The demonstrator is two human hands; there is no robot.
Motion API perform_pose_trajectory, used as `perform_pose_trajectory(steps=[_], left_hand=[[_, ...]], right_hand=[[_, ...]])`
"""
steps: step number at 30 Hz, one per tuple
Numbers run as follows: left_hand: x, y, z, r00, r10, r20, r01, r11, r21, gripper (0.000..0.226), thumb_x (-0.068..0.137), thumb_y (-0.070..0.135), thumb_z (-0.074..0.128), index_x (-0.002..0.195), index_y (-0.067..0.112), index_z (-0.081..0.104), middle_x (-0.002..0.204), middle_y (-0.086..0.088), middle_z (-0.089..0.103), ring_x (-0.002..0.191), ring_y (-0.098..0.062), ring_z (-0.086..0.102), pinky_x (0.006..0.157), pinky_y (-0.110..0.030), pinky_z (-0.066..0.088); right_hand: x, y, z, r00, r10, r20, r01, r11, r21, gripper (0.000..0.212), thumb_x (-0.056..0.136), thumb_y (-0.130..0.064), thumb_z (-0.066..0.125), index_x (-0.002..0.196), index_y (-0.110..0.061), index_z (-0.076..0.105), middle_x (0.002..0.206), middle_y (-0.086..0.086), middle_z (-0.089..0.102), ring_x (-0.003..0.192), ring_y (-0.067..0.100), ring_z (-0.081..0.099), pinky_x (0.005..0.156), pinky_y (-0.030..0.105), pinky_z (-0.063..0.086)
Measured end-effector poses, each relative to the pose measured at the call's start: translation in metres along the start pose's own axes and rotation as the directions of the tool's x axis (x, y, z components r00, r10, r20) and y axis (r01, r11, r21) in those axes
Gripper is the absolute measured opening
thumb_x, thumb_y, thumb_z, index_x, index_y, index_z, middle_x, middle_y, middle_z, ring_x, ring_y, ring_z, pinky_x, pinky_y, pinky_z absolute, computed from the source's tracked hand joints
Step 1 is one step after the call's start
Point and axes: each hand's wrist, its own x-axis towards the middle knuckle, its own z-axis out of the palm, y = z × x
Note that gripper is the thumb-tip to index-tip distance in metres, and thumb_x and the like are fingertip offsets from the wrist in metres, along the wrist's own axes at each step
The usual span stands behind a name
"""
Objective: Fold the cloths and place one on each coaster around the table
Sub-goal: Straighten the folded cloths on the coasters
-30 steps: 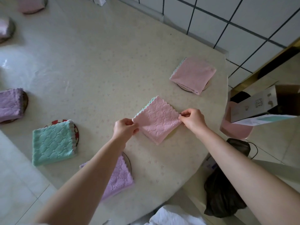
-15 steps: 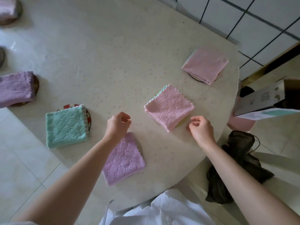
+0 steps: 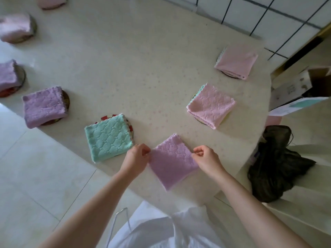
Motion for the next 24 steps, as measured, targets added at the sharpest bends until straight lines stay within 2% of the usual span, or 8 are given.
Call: perform_pose_trajectory(steps=[3,6,10,13,16,18,21,24], left_hand=[[-0.006,-0.009,0.005,1.0,-0.015,-0.022,0.014,0.999,-0.039,0.015,0.082,0.011,0.063,0.096,0.011,0.069,0.091,-0.005,0.068,0.081,-0.019,0.057,0.067,-0.021,0.035],[-0.009,-0.009,0.005,0.997,-0.074,-0.029,0.071,0.991,-0.115,0.013,0.083,0.015,0.065,0.094,0.012,0.07,0.085,-0.001,0.066,0.079,-0.016,0.056,0.064,-0.017,0.032],[-0.012,-0.011,0.005,0.979,-0.205,0.01,0.199,0.938,-0.283,0.015,0.075,0.017,0.072,0.089,0.02,0.07,0.084,-0.002,0.069,0.08,-0.023,0.063,0.073,-0.03,0.05],[-0.017,-0.014,0.006,0.948,-0.311,0.063,0.302,0.823,-0.481,0.03,0.063,0.011,0.077,0.091,0.016,0.069,0.078,-0.005,0.067,0.07,-0.023,0.063,0.079,-0.04,0.057],[-0.024,-0.011,0.006,0.928,-0.355,0.115,0.335,0.657,-0.676,0.034,0.067,-0.01,0.073,0.099,-0.002,0.065,0.076,-0.01,0.067,0.064,-0.018,0.06,0.068,-0.031,0.056],[-0.025,-0.006,0.004,0.931,-0.35,0.106,0.313,0.614,-0.725,0.032,0.068,-0.013,0.07,0.098,-0.004,0.066,0.079,-0.013,0.07,0.066,-0.018,0.062,0.068,-0.028,0.056],[-0.019,0.007,-0.005,0.941,-0.332,0.063,0.275,0.645,-0.713,0.028,0.071,-0.01,0.069,0.097,0.002,0.068,0.082,-0.01,0.07,0.069,-0.017,0.063,0.071,-0.027,0.055],[-0.008,0.02,-0.015,0.959,-0.28,0.044,0.235,0.698,-0.676,0.025,0.073,-0.007,0.067,0.094,0.007,0.069,0.081,-0.006,0.068,0.072,-0.018,0.062,0.073,-0.031,0.057]], right_hand=[[-0.009,-0.002,0.006,0.999,0.028,-0.045,-0.032,0.997,-0.07,0.027,0.086,-0.02,0.06,0.111,-0.008,0.061,0.11,0.008,0.067,0.106,0.025,0.059,0.081,0.024,0.04],[-0.017,-0.002,0.008,0.997,0.039,-0.065,-0.047,0.992,-0.113,0.027,0.088,-0.019,0.057,0.111,-0.005,0.061,0.112,0.012,0.066,0.108,0.028,0.058,0.083,0.026,0.04],[-0.025,0.001,0.009,0.997,0.051,-0.051,-0.057,0.991,-0.122,0.024,0.089,-0.021,0.055,0.103,-0.004,0.064,0.104,0.016,0.068,0.1,0.032,0.06,0.076,0.028,0.041],[-0.031,-0.001,0.01,0.998,0.038,-0.043,-0.042,0.995,-0.085,0.024,0.087,-0.019,0.056,0.098,0.001,0.065,0.096,0.019,0.068,0.093,0.034,0.06,0.074,0.031,0.044],[-0.033,0.001,0.01,1.0,0.029,-0.012,-0.029,1.0,-0.005,0.021,0.084,-0.018,0.057,0.088,0.002,0.062,0.08,0.017,0.065,0.078,0.033,0.058,0.068,0.032,0.044],[-0.036,0.006,0.01,1.0,0.028,0.013,-0.029,0.995,0.092,0.015,0.08,-0.019,0.058,0.075,-0.005,0.059,0.069,0.007,0.058,0.071,0.025,0.053,0.071,0.037,0.05],[-0.045,0.012,0.011,0.997,0.06,0.039,-0.068,0.955,0.288,0.008,0.075,-0.019,0.06,0.076,-0.012,0.063,0.075,0.002,0.063,0.074,0.02,0.059,0.079,0.045,0.056],[-0.06,0.014,0.016,0.991,0.096,0.091,-0.127,0.882,0.454,0.012,0.081,-0.007,0.059,0.08,-0.018,0.064,0.082,0.002,0.066,0.079,0.018,0.062,0.075,0.036,0.058]])
